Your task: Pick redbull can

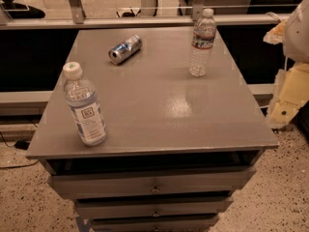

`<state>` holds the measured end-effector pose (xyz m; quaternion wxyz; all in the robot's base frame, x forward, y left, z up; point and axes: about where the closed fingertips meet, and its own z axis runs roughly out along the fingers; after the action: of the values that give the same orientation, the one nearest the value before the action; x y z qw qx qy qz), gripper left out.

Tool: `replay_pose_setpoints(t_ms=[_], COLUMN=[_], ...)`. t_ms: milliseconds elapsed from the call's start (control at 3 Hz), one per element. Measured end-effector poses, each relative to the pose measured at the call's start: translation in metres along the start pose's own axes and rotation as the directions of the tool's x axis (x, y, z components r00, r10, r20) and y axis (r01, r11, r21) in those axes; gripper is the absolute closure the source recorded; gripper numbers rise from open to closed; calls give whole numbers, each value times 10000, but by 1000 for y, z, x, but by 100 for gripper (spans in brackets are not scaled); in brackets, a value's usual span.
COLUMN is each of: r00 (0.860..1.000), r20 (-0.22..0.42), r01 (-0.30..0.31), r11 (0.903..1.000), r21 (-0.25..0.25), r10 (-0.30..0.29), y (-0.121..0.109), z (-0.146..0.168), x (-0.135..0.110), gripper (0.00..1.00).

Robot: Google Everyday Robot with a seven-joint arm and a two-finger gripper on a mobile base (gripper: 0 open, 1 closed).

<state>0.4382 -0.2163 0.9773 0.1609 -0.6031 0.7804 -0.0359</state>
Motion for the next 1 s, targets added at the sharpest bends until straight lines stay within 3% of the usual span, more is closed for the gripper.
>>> replay_pose_setpoints(t_ms=[333, 667, 1000], r00=[10000, 9972, 9752], r20=[2, 562, 1657], r01=[2, 509, 1517], r11=[10000, 9987, 9883], r21=[2, -86, -165], r10=[-2, -503, -1469], y=[0, -4, -18], z=[0, 2, 13], x=[0, -19, -71], gripper=[0, 0, 0])
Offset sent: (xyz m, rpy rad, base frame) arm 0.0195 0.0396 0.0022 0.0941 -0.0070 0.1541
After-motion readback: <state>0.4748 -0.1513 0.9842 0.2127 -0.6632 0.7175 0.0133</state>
